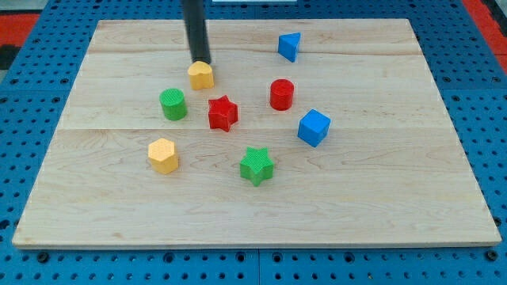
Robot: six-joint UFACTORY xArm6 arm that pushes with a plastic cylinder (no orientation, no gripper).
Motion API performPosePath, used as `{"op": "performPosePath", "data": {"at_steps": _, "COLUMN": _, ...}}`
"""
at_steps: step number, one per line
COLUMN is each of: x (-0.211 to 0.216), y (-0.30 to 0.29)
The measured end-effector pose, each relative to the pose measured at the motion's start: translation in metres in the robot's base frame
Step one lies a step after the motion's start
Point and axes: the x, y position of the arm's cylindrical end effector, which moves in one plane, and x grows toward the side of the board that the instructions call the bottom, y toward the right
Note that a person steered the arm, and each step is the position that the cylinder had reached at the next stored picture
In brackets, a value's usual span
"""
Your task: Push the yellow heart closer to the green circle
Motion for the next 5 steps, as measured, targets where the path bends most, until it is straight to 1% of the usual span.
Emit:
{"op": "performPosePath", "data": {"at_steps": 1, "x": 0.022, "y": -0.005}}
{"op": "performPosePath", "data": {"at_steps": 2, "x": 0.019, "y": -0.034}}
{"op": "performPosePath", "data": {"at_steps": 3, "x": 0.007, "y": -0.035}}
{"op": "performPosePath", "data": {"at_steps": 5, "x": 0.092, "y": -0.039}}
